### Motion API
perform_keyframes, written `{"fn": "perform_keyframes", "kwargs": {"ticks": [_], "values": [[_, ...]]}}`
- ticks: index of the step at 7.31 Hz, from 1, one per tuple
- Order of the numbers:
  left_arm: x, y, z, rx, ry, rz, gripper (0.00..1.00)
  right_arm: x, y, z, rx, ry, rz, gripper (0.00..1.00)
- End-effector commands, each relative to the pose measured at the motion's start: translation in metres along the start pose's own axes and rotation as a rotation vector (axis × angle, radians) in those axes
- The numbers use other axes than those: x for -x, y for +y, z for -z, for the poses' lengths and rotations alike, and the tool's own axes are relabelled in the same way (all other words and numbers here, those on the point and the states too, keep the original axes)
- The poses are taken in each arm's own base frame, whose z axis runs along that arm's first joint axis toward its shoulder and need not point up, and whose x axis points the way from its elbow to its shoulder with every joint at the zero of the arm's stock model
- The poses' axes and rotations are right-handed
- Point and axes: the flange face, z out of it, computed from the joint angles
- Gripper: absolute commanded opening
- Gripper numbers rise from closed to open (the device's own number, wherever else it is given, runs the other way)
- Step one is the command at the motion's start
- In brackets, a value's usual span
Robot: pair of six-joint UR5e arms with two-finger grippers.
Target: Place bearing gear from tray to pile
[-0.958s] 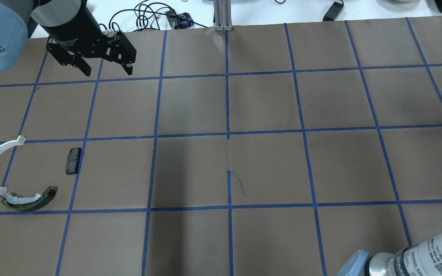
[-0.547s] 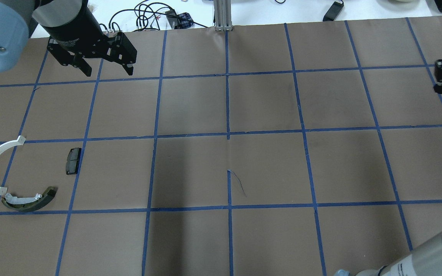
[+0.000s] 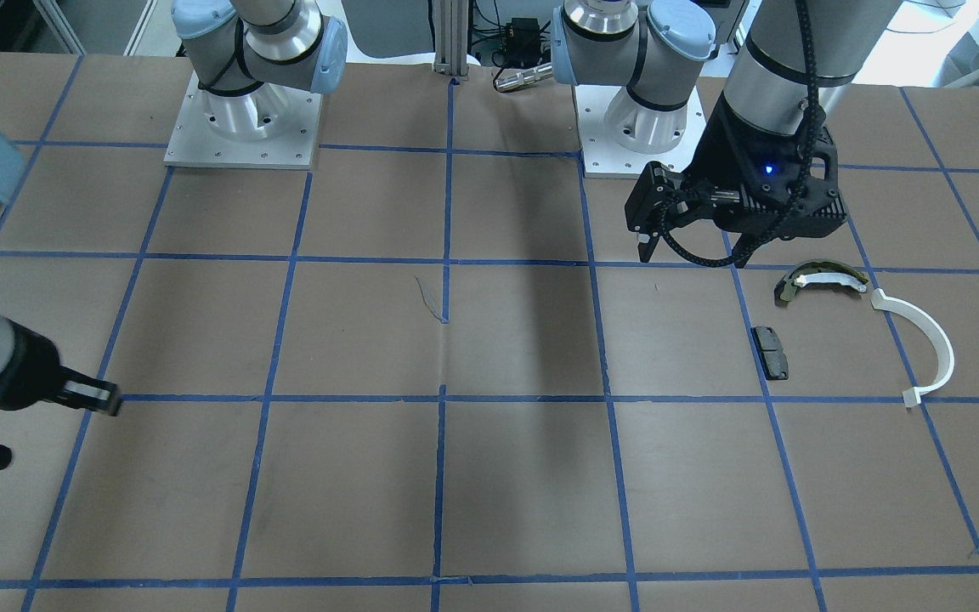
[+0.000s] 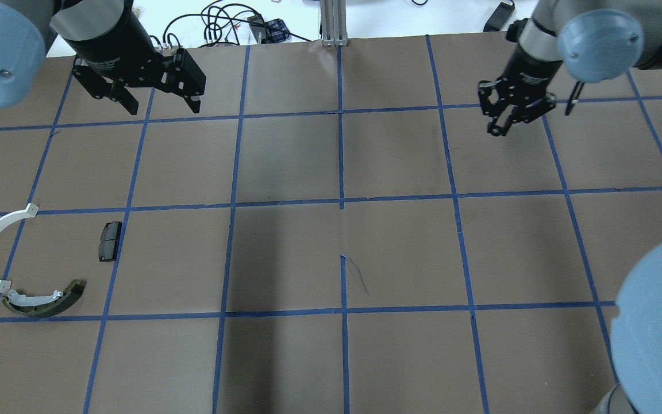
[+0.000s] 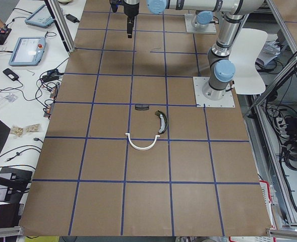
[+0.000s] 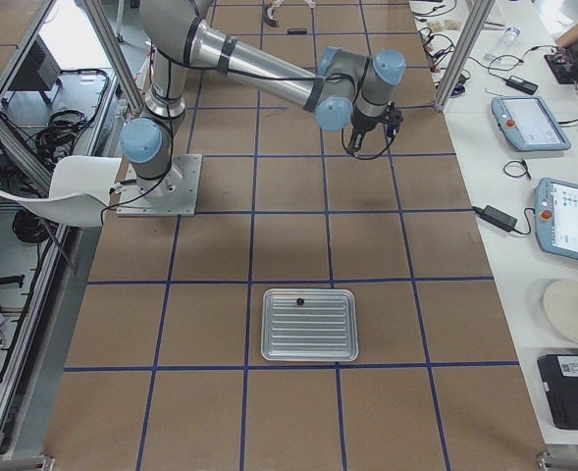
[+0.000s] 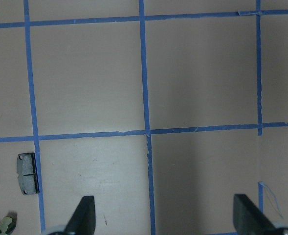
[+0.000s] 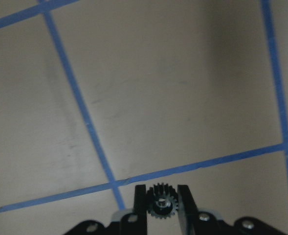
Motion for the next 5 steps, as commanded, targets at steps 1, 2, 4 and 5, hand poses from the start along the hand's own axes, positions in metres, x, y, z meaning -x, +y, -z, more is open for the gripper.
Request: {"fn": "perform_keyframes", "kwargs": {"ticks": [1, 2, 4, 5], "values": [[0.000, 0.000, 0.001, -0.001, 0.000, 0.000, 1.00, 0.095, 0.048, -0.032, 0.027, -0.050, 0.062, 0.00], [0.000, 0.000, 0.000, 0.001, 0.000, 0.000, 1.00, 0.126, 0.068, -0.057, -0.001, -0.061, 0.082, 0.00], [0.000, 0.000, 0.000, 0.001, -0.002, 0.000, 1.00, 0.156, 0.094, -0.118, -0.058, -0.085, 0.018, 0.00], [0.000, 0.000, 0.000, 0.001, 0.000, 0.000, 1.00, 0.170, 0.110, -0.129, -0.051, -0.081, 0.036, 0.00]]}}
